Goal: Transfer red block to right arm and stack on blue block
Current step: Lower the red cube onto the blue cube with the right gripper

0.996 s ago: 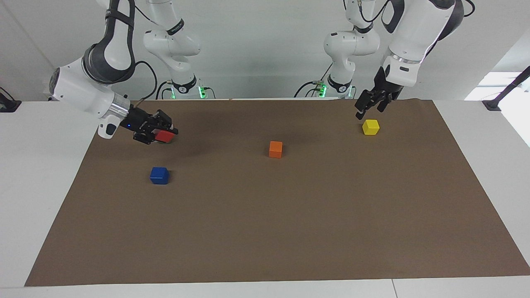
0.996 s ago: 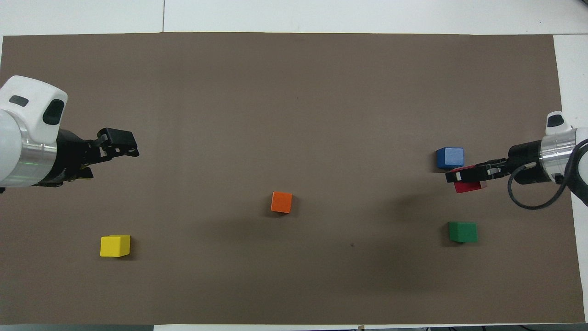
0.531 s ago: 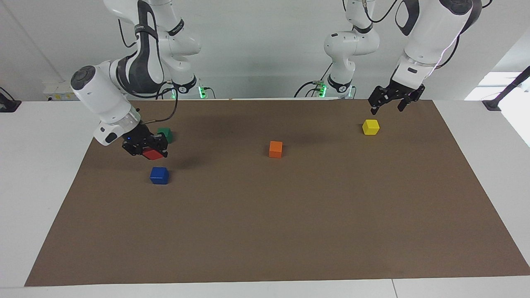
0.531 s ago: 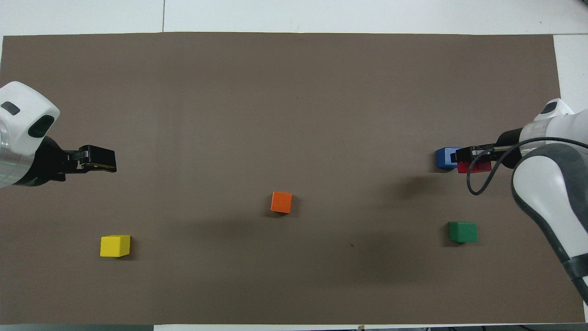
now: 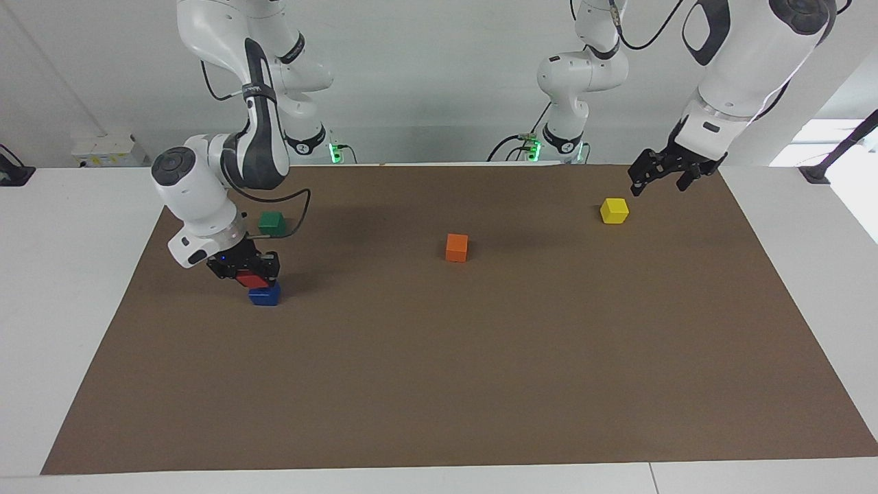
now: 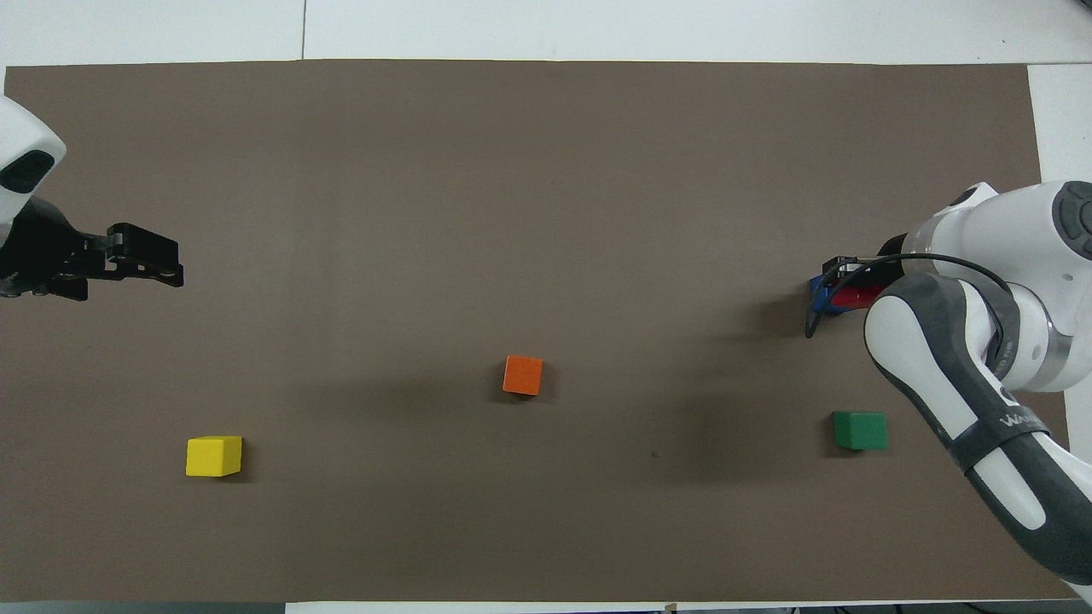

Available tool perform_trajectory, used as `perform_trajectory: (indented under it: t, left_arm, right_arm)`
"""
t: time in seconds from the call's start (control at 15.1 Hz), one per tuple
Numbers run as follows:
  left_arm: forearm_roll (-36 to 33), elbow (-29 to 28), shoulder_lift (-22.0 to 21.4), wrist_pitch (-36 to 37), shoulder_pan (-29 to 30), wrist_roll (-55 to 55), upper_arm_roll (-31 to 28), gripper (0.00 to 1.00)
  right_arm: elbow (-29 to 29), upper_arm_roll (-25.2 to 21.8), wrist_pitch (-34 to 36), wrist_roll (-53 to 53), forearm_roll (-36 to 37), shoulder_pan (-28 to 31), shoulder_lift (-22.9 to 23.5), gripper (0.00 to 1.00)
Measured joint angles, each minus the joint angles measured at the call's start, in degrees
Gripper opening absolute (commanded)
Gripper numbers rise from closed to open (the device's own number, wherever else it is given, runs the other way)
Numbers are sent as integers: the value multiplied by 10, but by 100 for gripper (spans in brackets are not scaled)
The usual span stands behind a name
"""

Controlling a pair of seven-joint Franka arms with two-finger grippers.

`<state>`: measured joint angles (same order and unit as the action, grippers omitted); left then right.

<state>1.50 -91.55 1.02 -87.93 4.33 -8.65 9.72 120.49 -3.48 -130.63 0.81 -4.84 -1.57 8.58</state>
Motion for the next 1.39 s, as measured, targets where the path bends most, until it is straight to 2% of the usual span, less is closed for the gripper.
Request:
perform_trajectory:
  t: [1.06,1.39]
  left_arm:
    - [0,4,5,9,-11,0,8,100]
    - [0,5,5,2,-11,2,8,100]
  right_arm:
    - [0,0,-38,-22,1,-3,25,0]
    - [-1,0,-41,-83,47,-16,30,0]
